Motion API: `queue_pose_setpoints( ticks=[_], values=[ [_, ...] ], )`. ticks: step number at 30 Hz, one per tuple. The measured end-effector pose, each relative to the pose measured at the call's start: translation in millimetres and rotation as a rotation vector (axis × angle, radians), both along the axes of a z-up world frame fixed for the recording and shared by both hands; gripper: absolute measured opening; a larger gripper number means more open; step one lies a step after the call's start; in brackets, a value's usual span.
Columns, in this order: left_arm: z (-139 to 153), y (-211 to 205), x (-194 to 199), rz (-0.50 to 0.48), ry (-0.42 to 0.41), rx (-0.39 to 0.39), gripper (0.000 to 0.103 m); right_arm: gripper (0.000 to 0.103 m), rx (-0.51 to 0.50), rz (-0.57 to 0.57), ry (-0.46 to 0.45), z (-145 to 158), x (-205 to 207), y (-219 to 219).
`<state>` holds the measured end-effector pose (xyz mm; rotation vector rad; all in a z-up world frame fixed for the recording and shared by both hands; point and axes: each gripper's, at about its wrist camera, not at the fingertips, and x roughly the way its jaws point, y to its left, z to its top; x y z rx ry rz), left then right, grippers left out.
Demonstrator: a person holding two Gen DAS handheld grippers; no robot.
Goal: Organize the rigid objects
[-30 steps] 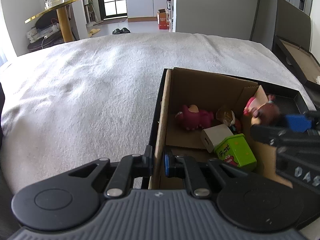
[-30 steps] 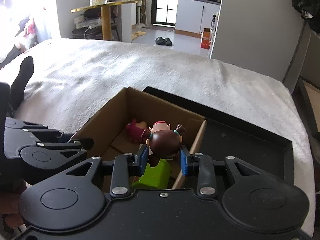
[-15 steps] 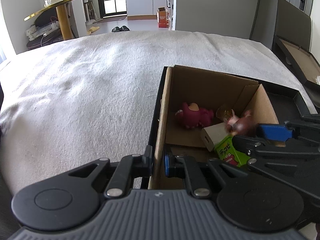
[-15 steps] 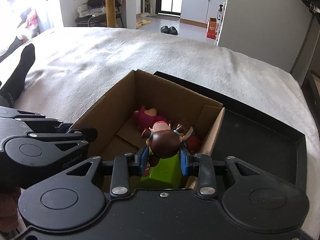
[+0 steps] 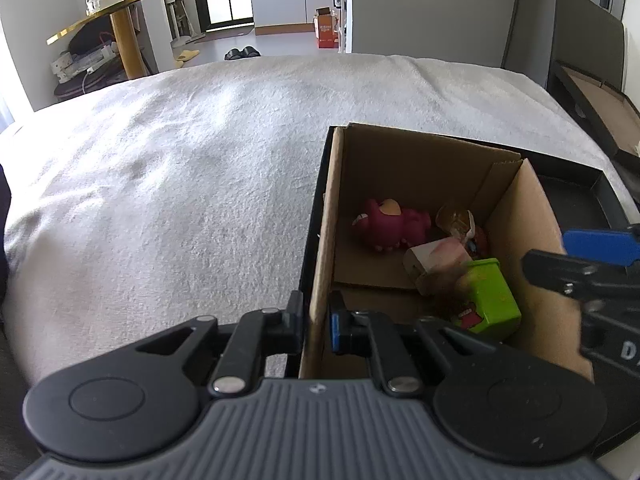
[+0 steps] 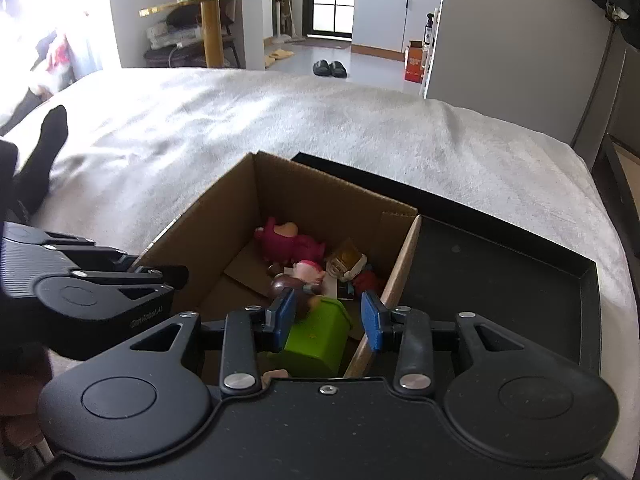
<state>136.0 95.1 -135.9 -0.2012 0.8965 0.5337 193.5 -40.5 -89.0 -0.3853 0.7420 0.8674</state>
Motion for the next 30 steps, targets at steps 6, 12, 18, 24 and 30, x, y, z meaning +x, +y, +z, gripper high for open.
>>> queue_pose_setpoints(
  ticks=[6,12,18,24,30],
  values=[
    [10.0,-0.7,4.3,-0.005,0.05,-0.009,0.043,0.037,0.035,-0.021,0.003,11.5,0.9,-15.4],
    [29.8,-14.9,8.5,-0.038,0.055,0.017,0.067,0.037,0.098,-0.076,0.058,24.8,8.4,-46.0],
    [44.5,-30.0,10.1,-0.093,0.067,0.015,0.071,0.048,0.148,-0.156,0.118,29.4,20.5,-76.0],
    [62.6,-40.8,9.5,-0.128,0.046,-0.023,0.074,0.062,0.192,-0.222,0.145,35.1,26.8,-100.2],
    [77.5,-56.4,7.3,-0.181,0.025,-0.029,0.078,0.076,0.218,-0.286,0.154,44.4,27.1,-122.2]
  ],
)
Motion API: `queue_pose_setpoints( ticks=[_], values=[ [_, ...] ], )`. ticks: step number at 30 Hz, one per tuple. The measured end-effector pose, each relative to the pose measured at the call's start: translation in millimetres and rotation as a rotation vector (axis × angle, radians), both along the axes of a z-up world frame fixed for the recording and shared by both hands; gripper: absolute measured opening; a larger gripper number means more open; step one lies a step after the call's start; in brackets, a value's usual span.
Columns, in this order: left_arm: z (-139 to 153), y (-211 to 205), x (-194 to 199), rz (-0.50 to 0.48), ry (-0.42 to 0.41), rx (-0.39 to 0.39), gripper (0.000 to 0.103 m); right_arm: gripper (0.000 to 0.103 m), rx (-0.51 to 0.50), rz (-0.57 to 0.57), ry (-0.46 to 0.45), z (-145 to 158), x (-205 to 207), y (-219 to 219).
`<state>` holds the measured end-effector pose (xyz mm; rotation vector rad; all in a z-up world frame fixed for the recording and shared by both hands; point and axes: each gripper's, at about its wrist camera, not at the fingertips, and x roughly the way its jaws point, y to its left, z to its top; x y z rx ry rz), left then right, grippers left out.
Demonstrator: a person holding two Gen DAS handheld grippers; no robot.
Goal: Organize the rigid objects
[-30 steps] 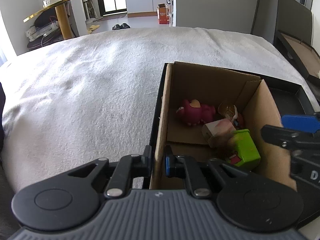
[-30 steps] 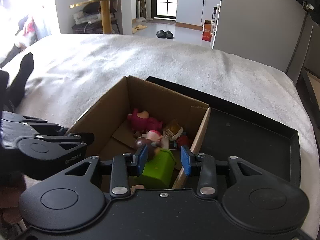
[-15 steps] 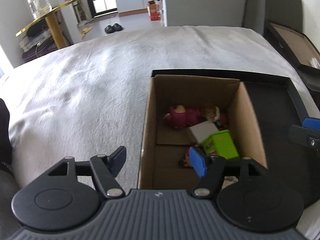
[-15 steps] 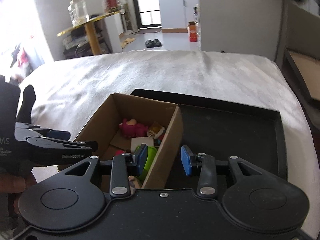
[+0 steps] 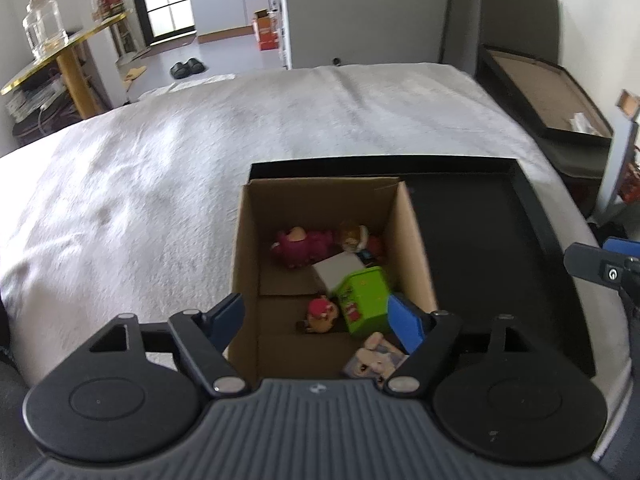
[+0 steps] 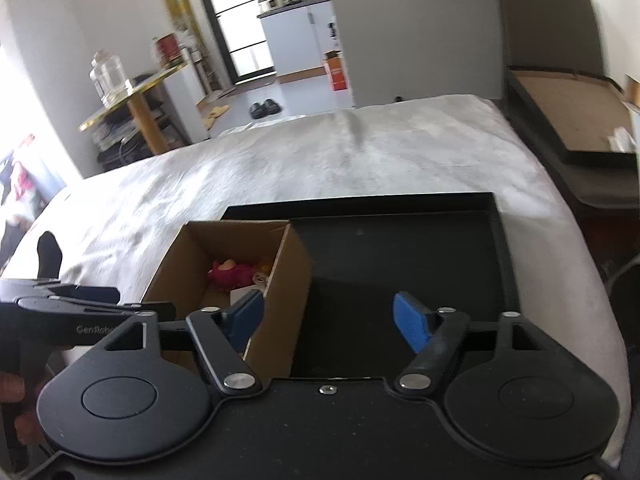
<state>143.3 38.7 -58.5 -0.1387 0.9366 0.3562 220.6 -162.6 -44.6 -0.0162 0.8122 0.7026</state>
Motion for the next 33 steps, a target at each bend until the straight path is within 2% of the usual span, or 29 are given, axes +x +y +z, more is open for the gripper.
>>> queue_pose_setpoints(
  ticks=[5,13,18,25,33],
  values=[
    [8.9,-7.5,-7.7,-0.035,-0.019,-0.014,0.08,0.081,0.01,-0.054,0.001,8.0,-3.0,-16.6],
    [21.7,-14.0,-25.3,-0.071,-0.043,-0.036,0.085,0.095,-0.01,-0.121,-0.011,19.8,-15.0,-31.8],
    [33.1,-15.8,-37.9,-0.08,-0.068,-0.038,0.089,0.1,-0.013,-0.166,-0.015,29.2,-25.5,-39.6],
    [49.3,-22.2,-61.5,-0.111,-0.113,-0.033,0.095,0.103,-0.017,-0.223,-0.038,46.0,-45.6,-46.5],
    [63.8,-24.3,-87.3,-0.124,-0.159,-0.033,0.096,0.103,-0.036,-0.277,-0.039,57.7,-74.6,-46.5]
  ],
)
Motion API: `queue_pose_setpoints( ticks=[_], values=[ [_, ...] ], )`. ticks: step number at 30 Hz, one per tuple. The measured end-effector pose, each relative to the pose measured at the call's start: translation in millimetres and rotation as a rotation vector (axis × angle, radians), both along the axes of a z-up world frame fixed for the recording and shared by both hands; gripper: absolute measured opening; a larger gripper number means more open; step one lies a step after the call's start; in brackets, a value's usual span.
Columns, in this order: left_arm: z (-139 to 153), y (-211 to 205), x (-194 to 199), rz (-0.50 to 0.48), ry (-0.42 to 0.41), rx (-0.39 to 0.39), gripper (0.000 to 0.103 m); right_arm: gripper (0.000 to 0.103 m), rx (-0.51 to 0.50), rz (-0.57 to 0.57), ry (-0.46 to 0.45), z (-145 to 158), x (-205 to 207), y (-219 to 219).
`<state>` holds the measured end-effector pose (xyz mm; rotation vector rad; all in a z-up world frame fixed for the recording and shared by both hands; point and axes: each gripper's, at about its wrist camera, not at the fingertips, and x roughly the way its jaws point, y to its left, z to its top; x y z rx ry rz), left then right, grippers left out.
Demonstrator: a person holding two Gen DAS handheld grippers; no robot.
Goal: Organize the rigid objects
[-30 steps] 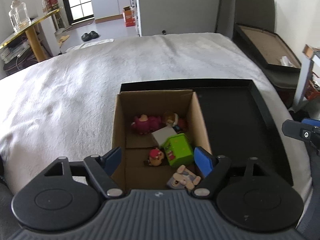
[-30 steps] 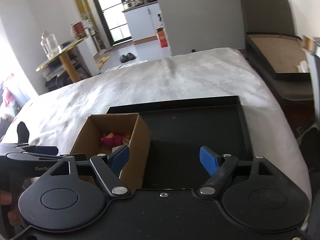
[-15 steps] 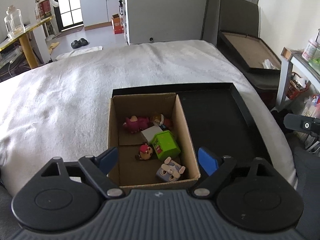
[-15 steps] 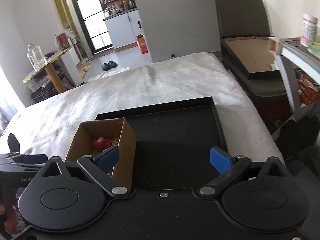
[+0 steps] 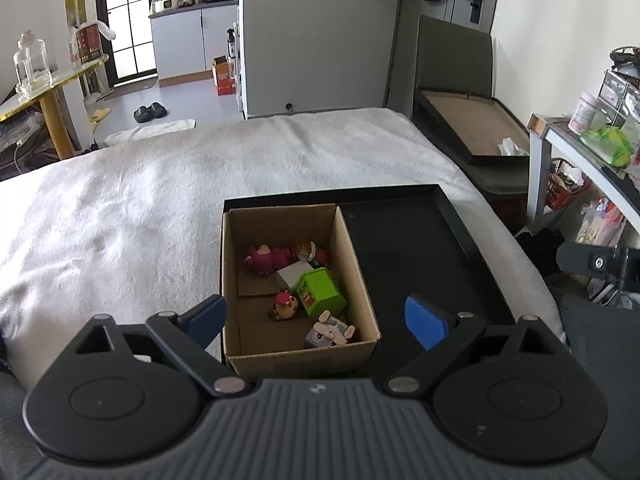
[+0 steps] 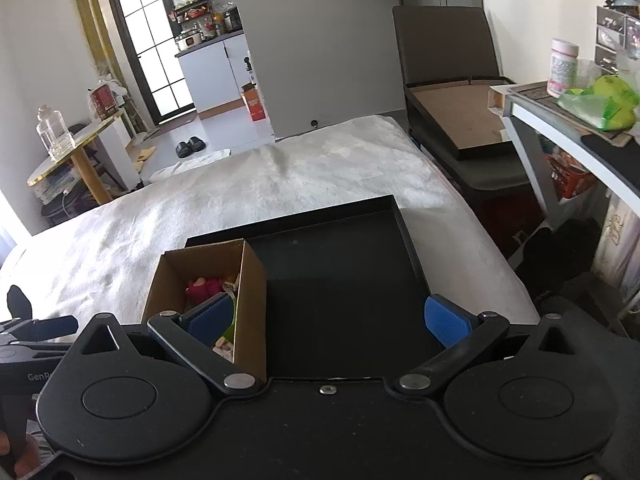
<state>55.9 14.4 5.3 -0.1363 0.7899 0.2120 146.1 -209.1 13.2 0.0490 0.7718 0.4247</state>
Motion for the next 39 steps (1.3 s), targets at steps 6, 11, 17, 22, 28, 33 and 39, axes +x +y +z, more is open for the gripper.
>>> queue_pose_setpoints(
  ticks=[6,11,17,22,28,33,39],
  values=[
    [7.9,-1.9,-21.5,0.001,-0.035,0.012,0.096,0.103,-0.017,-0.024,-0.019,7.5,-25.6,3.8],
    [10.8,-2.2,-40.4,0.003,-0.048,0.01,0.096,0.103,-0.038,-0.007,-0.018,9.2,-43.7,9.2],
    [16.8,-1.6,-55.6,0.003,-0.056,0.011,0.096,0.103,-0.053,0.008,-0.009,12.4,-63.4,8.2],
    [26.0,-2.5,-66.4,0.005,-0.077,0.017,0.096,0.103,-0.054,0.002,-0.007,16.2,-74.0,4.9],
    [34.2,-6.2,-72.1,0.005,-0.088,0.033,0.097,0.103,-0.061,0.003,-0.018,21.5,-82.2,2.6],
    [37.6,-10.3,-75.2,-0.005,-0.093,0.037,0.097,0.103,-0.06,0.008,-0.032,27.1,-88.8,2.8],
    [40.3,-12.8,-77.9,-0.015,-0.099,0.03,0.097,0.103,-0.059,0.012,-0.043,30.2,-92.4,3.0]
  ],
)
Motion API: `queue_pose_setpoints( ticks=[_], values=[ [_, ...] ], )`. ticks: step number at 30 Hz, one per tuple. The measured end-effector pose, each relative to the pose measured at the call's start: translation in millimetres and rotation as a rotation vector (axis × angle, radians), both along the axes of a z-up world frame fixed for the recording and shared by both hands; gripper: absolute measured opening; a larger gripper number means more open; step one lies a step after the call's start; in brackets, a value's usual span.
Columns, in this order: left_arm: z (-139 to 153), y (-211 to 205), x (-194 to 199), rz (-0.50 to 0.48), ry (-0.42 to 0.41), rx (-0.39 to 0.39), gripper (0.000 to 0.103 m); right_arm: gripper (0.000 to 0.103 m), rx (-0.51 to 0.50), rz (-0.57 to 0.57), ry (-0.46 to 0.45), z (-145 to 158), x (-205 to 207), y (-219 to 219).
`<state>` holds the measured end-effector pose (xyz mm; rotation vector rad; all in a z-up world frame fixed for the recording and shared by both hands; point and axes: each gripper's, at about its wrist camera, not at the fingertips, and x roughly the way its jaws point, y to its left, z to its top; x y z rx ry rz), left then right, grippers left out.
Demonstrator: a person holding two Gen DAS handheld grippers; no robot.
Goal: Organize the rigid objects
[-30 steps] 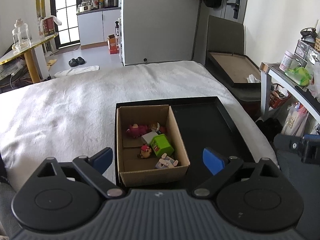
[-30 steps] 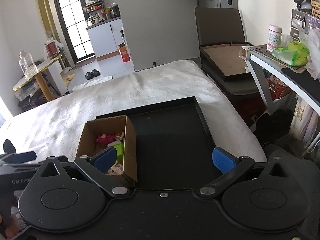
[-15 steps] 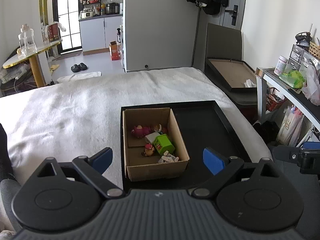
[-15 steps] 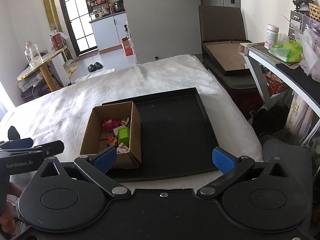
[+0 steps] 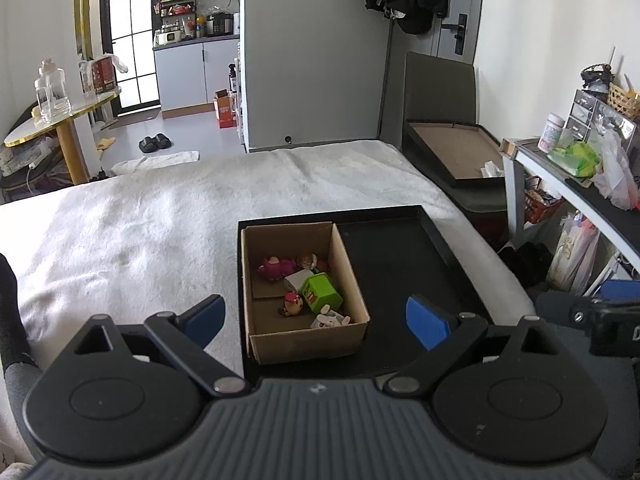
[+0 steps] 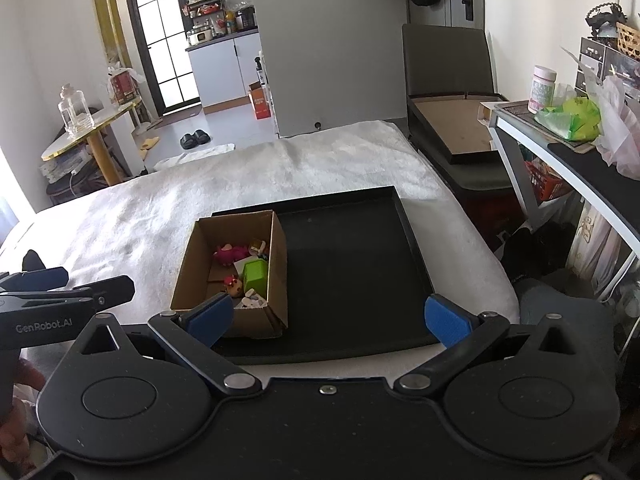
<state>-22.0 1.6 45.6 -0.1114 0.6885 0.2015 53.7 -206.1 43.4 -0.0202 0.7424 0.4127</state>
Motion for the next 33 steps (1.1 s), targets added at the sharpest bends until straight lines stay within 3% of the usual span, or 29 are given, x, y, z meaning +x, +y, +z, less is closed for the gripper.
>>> queue_pose_setpoints(
  ticks=[9,33],
  values=[
    [6.0,-5.7,-2.1,-0.002,-0.013,0.032,0.097,0.103,-0.001,-0.007,0.006,-0.4,-1.8,-1.3],
    [2.3,-8.2,-2.3,-0.013,-0.002,0.03,0.097,0.103,-0.026,-0.008,-0.021,0.2,-9.5,2.3]
  ],
)
